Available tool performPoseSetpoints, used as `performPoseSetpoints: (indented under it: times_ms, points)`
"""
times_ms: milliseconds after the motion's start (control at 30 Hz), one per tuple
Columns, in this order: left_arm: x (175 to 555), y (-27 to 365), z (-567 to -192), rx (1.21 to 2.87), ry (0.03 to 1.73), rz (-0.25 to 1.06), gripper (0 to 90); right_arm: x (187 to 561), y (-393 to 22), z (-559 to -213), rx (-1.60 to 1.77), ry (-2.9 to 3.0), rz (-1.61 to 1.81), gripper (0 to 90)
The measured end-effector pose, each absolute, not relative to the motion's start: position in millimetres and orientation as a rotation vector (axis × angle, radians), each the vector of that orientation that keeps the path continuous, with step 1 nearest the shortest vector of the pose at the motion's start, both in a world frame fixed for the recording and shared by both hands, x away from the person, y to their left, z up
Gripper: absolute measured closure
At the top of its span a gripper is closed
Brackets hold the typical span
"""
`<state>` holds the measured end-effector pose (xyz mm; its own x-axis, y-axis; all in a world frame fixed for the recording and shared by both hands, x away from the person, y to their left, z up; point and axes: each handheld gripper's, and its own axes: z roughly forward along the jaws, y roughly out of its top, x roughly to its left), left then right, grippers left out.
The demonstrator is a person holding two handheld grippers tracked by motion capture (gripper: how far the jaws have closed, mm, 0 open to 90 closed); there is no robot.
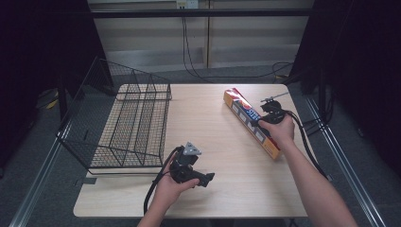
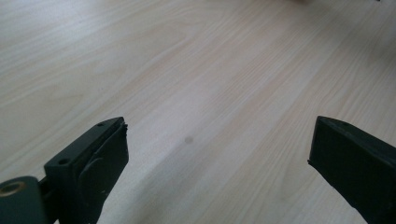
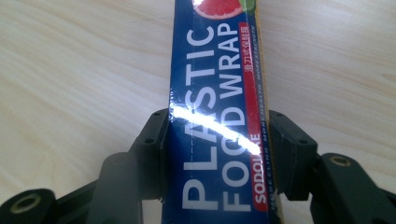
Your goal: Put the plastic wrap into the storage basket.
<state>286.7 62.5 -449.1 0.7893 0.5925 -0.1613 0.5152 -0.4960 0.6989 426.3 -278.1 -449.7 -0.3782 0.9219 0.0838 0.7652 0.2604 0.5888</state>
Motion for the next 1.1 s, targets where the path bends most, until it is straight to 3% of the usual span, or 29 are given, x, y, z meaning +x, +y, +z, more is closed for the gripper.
performPoseSetpoints:
  times_ms: [367, 633, 1100]
  points:
    - [295, 47, -416, 2.211, 0.595, 0.073, 4.1, 376, -282, -416, 1.316, 2.405, 0.963, 46.6]
    - [312, 35, -384, 2.236, 0.529, 0.022, 3.6, 349, -270, -403, 1.199, 2.488, 1.016, 46.5]
    - [339, 13, -352, 2.324, 0.336, 0.093, 9.4, 323, -252, -389, 0.973, 2.644, 1.014, 46.4]
